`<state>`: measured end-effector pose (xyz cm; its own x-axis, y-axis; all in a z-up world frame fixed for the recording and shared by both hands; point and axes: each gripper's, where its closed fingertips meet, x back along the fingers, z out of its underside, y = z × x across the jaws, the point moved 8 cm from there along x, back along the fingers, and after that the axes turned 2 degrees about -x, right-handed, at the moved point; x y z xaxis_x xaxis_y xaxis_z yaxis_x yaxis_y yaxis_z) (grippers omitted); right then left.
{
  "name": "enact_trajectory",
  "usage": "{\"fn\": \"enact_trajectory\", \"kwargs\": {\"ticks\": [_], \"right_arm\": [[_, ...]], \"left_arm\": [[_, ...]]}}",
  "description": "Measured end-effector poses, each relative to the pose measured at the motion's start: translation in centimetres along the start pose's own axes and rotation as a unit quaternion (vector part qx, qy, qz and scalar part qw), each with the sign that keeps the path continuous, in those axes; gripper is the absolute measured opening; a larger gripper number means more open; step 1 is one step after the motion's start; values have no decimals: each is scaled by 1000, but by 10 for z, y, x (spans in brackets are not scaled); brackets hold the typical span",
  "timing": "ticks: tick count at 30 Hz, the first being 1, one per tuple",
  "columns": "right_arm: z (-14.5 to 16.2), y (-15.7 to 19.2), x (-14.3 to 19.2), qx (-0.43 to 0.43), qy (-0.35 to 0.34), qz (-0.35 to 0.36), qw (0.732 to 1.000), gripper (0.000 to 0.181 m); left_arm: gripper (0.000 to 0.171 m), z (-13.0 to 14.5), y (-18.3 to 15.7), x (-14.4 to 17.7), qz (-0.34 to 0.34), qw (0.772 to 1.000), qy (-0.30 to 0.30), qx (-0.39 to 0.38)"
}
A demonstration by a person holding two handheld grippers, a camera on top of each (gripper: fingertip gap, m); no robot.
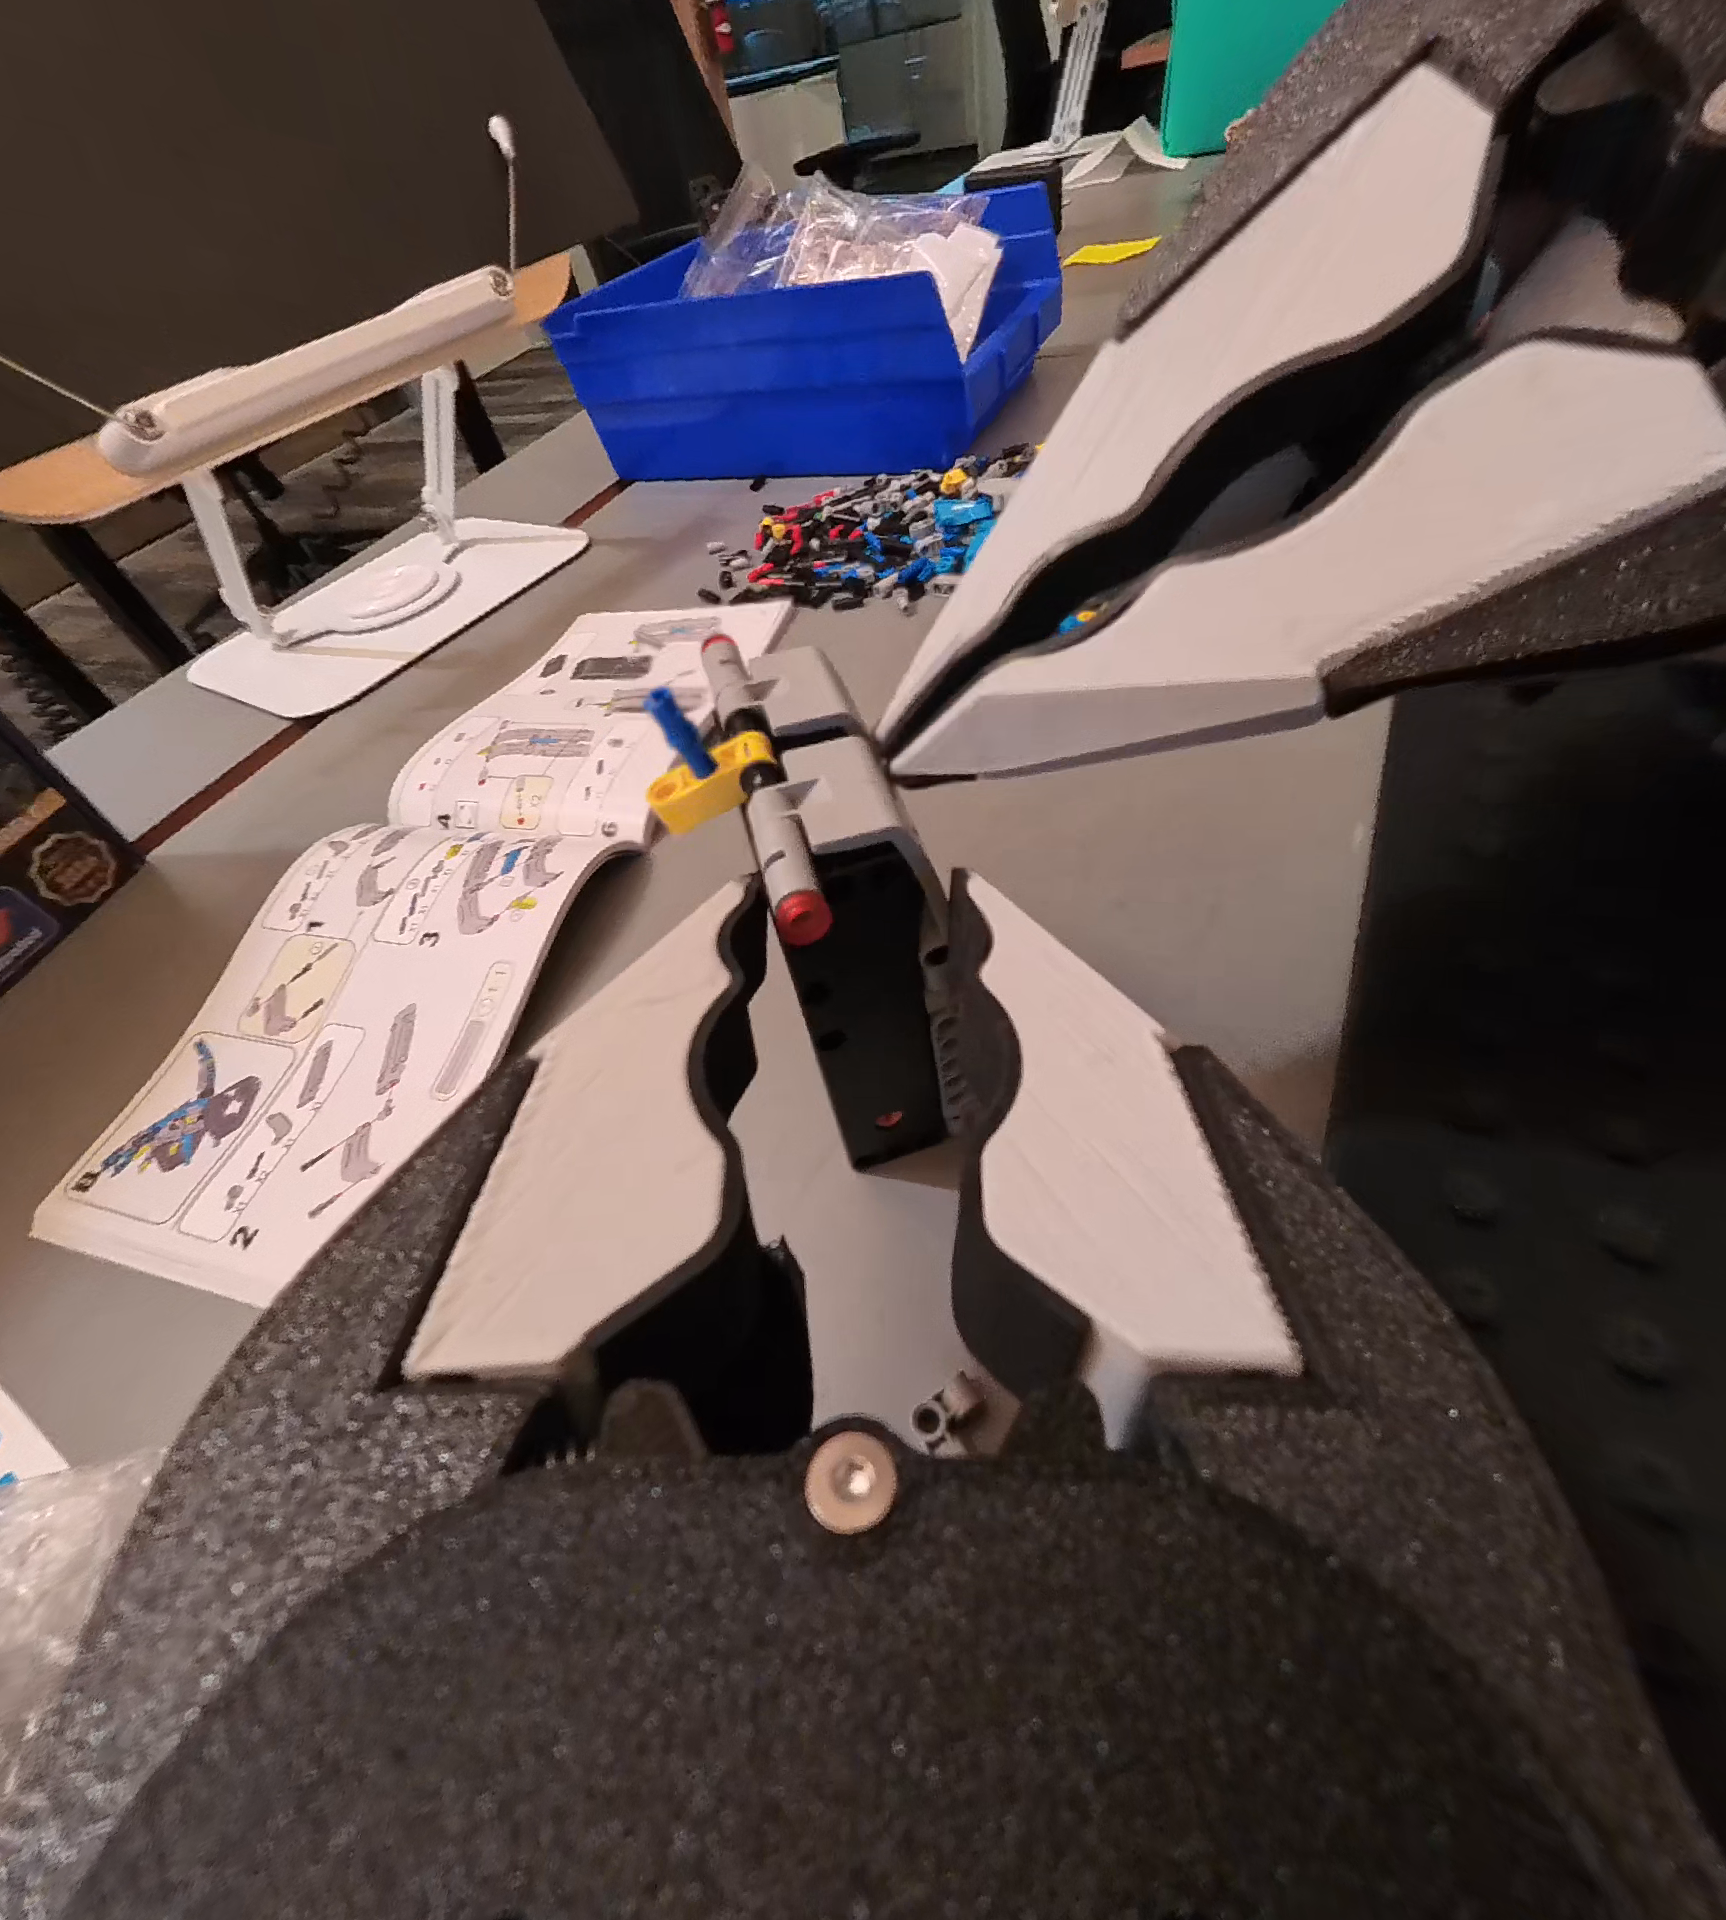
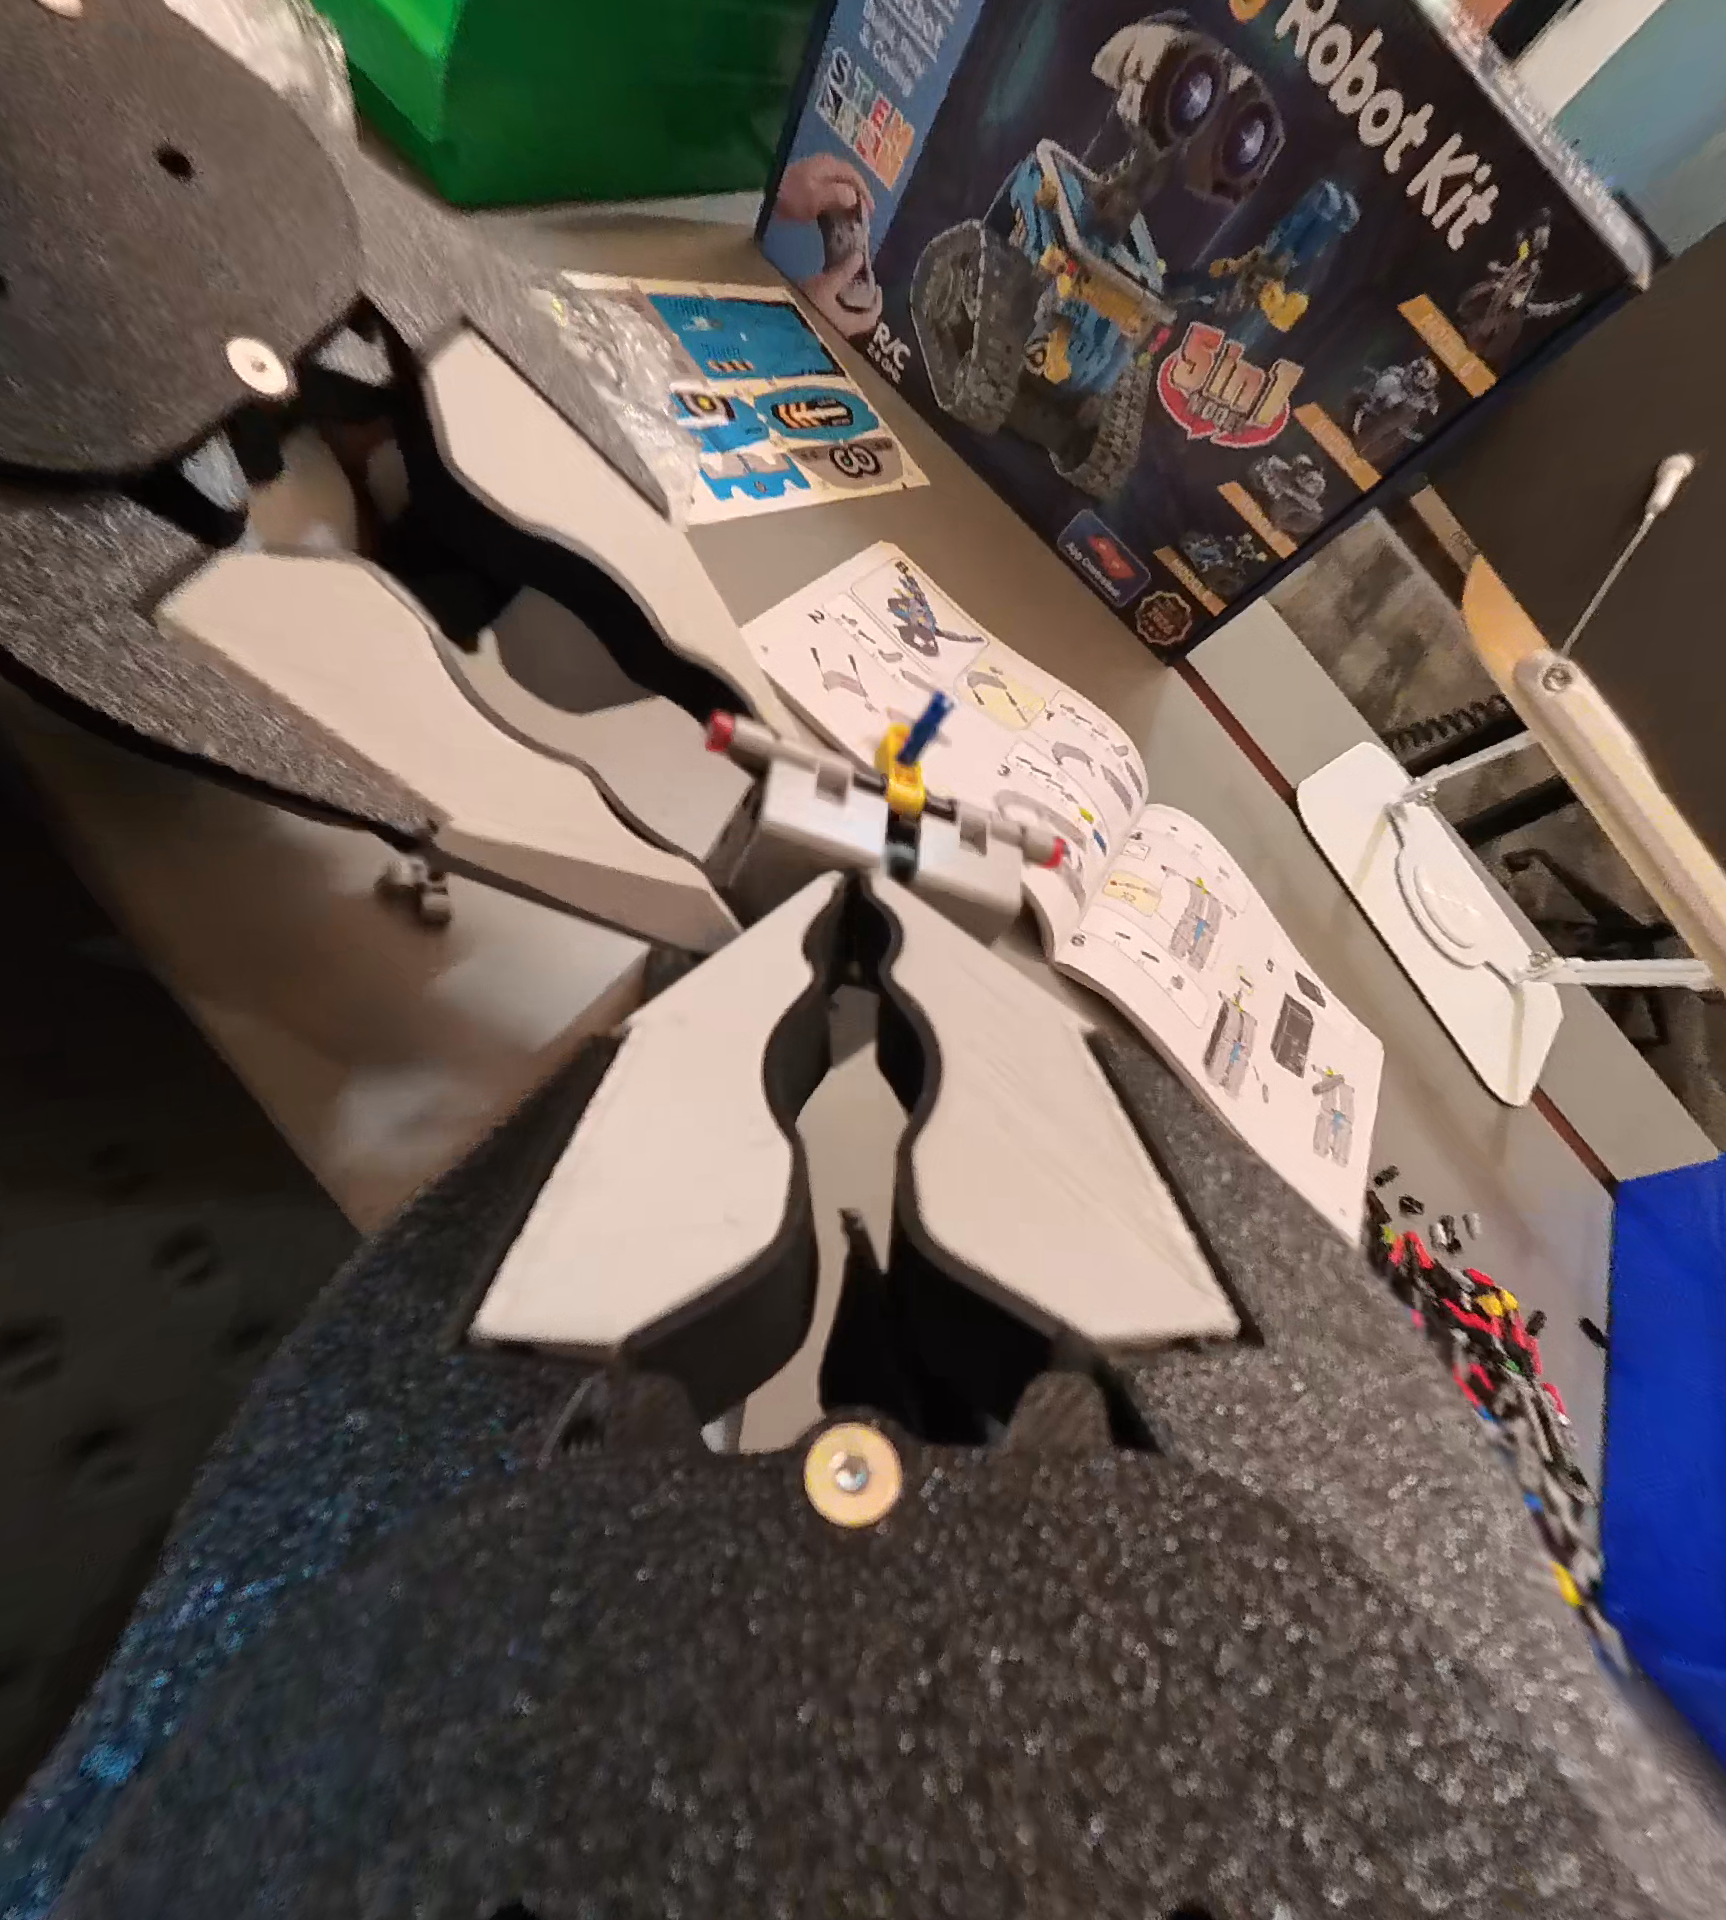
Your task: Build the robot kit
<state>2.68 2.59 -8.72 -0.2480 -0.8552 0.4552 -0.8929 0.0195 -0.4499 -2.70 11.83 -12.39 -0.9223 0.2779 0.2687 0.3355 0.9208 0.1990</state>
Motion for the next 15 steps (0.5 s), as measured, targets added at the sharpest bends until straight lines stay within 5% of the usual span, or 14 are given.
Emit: {"fn": "enact_trajectory", "kwargs": {"ticks": [7, 15], "right_arm": [[15, -11, -8, -33, -1, -8, 999, 0], [81, -95, 46, -145, 40, -59, 987, 0]], "left_arm": [[34, 1, 4, 0, 5, 1000, 0, 12], [35, 3, 11, 4, 14, 1000, -2, 25]]}}
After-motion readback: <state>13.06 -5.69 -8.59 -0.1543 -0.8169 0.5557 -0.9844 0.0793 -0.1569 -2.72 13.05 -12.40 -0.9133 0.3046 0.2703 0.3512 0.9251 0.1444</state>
